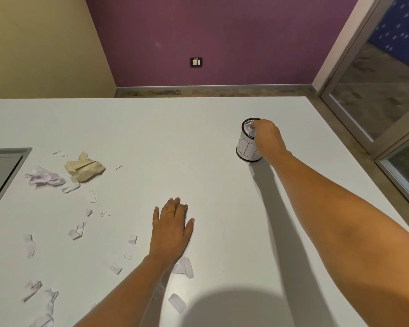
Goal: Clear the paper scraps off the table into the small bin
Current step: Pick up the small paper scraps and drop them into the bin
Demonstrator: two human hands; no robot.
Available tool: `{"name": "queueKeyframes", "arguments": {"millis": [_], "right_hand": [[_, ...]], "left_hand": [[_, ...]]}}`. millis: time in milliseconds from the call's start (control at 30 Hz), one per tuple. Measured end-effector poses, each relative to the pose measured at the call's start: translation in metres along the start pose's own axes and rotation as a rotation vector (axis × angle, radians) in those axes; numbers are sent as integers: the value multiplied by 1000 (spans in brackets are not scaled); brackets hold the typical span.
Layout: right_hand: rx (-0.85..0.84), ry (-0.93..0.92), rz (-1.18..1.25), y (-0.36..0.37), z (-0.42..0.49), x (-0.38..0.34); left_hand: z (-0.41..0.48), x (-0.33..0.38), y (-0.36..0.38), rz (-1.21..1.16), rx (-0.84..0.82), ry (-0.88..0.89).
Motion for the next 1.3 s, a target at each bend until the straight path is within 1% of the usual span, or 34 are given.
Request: {"name": "queueKeyframes", "arguments": {"millis": [100,167,233,300,433,533,667,733,1067,1133,1233,1300], "right_hand": [[50,25,143,3,-11,0],[119,3,259,8,-28,-1],[153,-3,303,17,-45,-4],[138,-77,303,30,-63,-9],[41,-148,291,62,-102,-14],[-55,-195,279,85,-142,-16],[-174,-318,187,113,-197,-18],[-202,-356,133,123,-222,-16],[-318,-455,67,144,-317,-19],[-400,-473,65,149,-329,-22],[-569,-464,74,156,-342,-27],[-641,-457,26,158,-348,-32]], "left_hand": [[-1,0,-3,-10,-35,11],[-2,-1,-5,-6,-65,9],[-4,-1,-8,-7,-85,5],[-7,-2,-10,5,-101,17],[-22,-9,-20,25,-83,74],[-38,-22,-32,-11,-30,42],[-62,-42,-41,14,-11,-12],[-77,-48,-43,3,2,-51],[-147,-57,-44,-68,90,-164],[-161,-61,-44,-74,99,-187],[-179,-67,-45,-84,115,-216],[-189,-71,-45,-68,122,-237]]}}
Point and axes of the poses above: each hand's wrist, its own z-axis towards the middle knuckle, its own y-axis out of the palm, x = y × z, the point moved 4 cm from there along z, towards the middle knuckle, and after that the axes turned 6 degrees about -x, right-handed, at the moved point
